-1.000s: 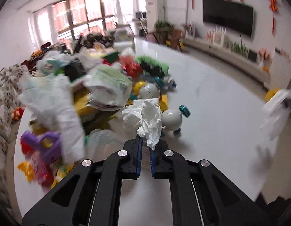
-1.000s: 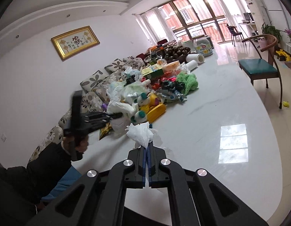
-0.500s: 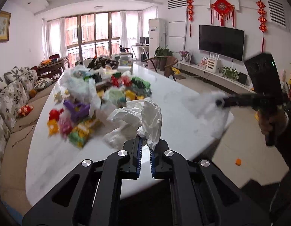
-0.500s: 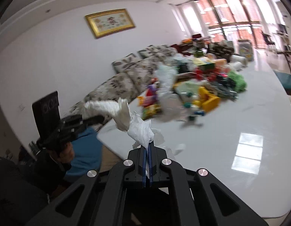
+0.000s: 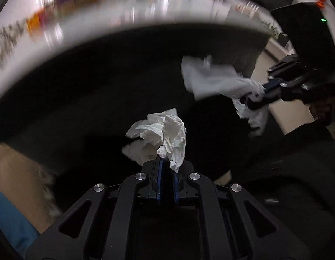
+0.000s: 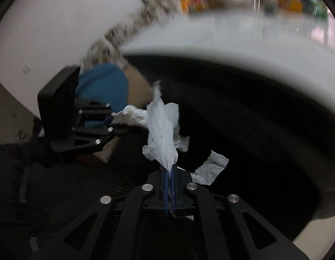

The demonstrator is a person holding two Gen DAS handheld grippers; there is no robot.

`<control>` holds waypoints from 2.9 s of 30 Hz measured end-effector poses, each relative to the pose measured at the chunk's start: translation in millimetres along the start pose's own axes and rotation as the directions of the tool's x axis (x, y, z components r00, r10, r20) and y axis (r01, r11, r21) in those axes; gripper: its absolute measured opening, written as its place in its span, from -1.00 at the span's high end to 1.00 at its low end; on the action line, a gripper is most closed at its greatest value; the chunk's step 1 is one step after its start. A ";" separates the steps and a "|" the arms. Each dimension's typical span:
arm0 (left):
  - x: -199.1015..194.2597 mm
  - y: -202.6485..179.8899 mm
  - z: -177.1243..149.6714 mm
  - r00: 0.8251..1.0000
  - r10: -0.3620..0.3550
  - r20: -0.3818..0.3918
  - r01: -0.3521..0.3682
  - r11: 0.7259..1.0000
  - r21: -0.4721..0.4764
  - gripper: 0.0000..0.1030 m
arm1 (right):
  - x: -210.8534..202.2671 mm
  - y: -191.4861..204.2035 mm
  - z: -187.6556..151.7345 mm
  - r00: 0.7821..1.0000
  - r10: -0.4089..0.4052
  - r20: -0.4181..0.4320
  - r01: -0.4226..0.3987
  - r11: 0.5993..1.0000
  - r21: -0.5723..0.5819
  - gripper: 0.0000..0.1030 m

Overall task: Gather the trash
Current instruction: 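Lower both tissues into the bin and open both tools, then grasp the white-and-yellow snowman toy with the right tool, then grasp the clear plastic container with left tool while right tool holds snowman toy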

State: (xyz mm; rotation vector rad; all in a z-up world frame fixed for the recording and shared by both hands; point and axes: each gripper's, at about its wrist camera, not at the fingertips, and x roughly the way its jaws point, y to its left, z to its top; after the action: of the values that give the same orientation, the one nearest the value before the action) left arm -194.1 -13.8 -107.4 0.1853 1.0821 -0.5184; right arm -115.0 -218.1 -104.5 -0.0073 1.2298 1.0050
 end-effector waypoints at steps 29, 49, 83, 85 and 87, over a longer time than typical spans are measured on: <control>-80.5 53.1 44.2 0.967 0.125 0.221 -0.092 0.984 -0.154 -0.64 | -153.5 -35.7 172.1 0.891 -0.281 0.357 0.266 0.960 0.091 -0.24; -93.2 55.1 92.5 0.940 0.101 0.326 -0.017 0.968 -0.251 -0.65 | -76.6 -139.7 318.8 0.917 -0.398 0.025 0.394 0.913 0.109 0.53; -72.9 71.4 209.2 0.895 0.210 0.393 -0.086 0.947 -0.308 -0.65 | -129.9 -80.9 246.6 0.921 -0.238 0.308 0.183 0.963 0.198 0.37; -57.9 79.9 238.8 0.903 0.199 0.380 -0.072 0.943 -0.324 -0.65 | -159.5 -73.7 208.5 0.892 -0.153 0.426 0.059 0.973 0.225 0.36; -38.9 87.9 264.7 0.917 0.191 0.351 -0.062 0.935 -0.348 -0.65 | -174.3 -66.3 180.7 0.867 -0.121 0.483 0.011 0.974 0.224 0.36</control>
State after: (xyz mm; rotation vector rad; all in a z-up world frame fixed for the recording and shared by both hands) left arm 44.5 -28.9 41.3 -0.1380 0.7538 -0.2320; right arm 69.6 -276.1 68.7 0.3578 0.8483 0.7440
